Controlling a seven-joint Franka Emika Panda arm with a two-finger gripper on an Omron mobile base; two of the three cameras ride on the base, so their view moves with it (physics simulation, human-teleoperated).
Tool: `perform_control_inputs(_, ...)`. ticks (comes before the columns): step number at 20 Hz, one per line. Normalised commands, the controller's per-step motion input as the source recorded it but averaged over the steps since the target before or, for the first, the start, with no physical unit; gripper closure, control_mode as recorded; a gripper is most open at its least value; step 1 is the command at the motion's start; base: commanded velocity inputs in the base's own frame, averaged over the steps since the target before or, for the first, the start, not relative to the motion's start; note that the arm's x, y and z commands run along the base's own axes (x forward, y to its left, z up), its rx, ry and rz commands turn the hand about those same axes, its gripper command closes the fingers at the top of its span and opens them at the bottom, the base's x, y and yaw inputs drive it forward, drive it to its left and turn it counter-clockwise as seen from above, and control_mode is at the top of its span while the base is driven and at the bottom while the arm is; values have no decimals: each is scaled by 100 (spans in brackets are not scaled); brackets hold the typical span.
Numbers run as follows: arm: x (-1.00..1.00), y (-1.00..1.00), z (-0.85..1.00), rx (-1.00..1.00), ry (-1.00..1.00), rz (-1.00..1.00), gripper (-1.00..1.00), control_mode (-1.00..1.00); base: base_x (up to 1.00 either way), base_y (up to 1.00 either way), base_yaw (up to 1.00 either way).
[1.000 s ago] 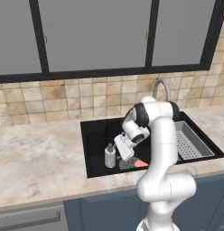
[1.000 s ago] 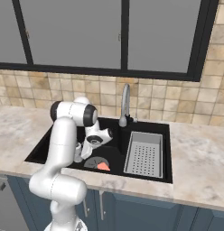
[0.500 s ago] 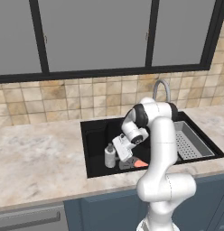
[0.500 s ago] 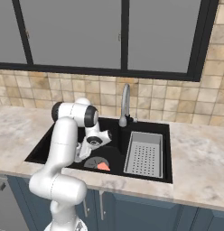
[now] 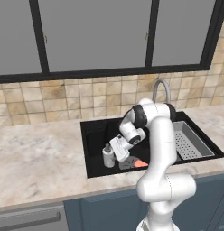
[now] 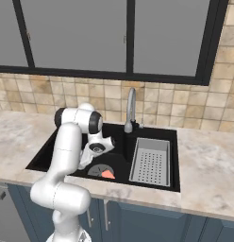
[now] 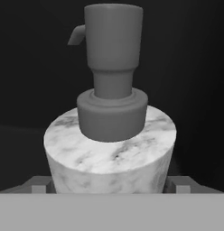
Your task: Pick up the bar soap and soap dispenser from the sink, and place them back in the cabinet, and close the cabinet doors.
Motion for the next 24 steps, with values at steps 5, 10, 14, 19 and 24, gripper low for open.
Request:
perform_control_inputs(5, 0, 7, -2, 0, 1, 0, 100, -100, 0, 0, 0)
perform_control_inputs(10, 0, 0, 5, 0, 0, -1, 100, -100, 0, 0, 0)
perform_control_inputs(14, 0, 0, 31, 0, 0, -11, 100, -100, 0, 0, 0)
perform_control_inputs(19, -9, 0, 38, 0, 0, -19, 100, -100, 0, 0, 0)
perform_control_inputs(24, -27, 2, 31, 0, 2, -29, 100, -100, 0, 0, 0)
